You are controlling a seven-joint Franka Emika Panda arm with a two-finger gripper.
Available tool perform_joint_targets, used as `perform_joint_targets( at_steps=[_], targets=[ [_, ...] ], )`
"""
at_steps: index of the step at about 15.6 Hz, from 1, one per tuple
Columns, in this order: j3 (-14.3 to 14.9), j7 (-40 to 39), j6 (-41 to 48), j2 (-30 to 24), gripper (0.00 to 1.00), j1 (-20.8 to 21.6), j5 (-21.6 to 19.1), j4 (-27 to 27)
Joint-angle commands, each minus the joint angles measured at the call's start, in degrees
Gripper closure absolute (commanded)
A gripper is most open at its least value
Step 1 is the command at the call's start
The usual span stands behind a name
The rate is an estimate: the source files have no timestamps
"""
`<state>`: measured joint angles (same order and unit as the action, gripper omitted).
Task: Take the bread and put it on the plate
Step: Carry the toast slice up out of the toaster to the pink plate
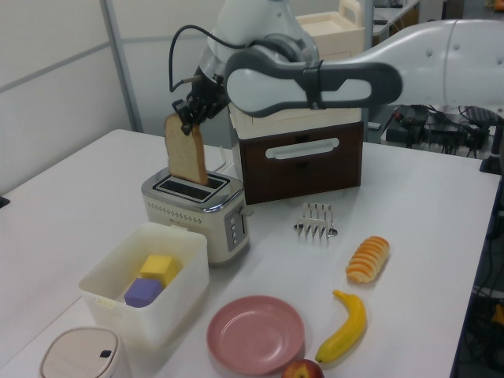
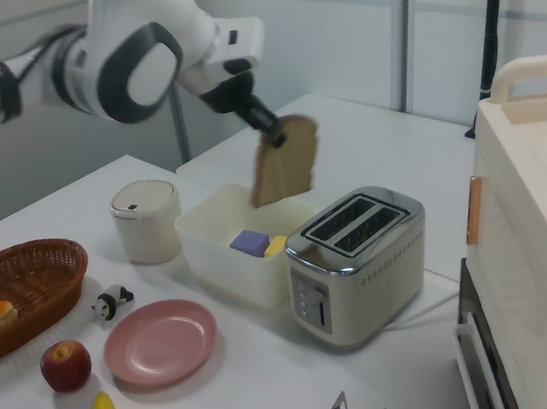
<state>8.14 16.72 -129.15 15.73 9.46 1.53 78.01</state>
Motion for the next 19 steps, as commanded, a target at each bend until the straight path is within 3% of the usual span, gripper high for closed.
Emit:
perform_joint_targets(
  at_steps=[1, 6, 14, 16, 17, 19],
  targets=[
    [0.0, -10.9, 12.7, -6.8, 1.00, 2.8, -4.8, 7.0],
    [0.2, -21.0, 28.7, -6.9, 1.00, 5.6, -6.1, 7.6],
    [0.0, -22.5, 29.0, -0.3, 0.99, 9.5, -1.7, 13.1],
    [0.0, -22.1, 29.0, 1.3, 0.92, 10.7, -1.6, 13.1],
    [0.0, -21.7, 29.0, 1.9, 0.71, 10.8, -1.6, 13.1],
    [0.0, -19.6, 29.0, 2.5, 0.00, 11.4, -0.9, 13.1]
  ],
)
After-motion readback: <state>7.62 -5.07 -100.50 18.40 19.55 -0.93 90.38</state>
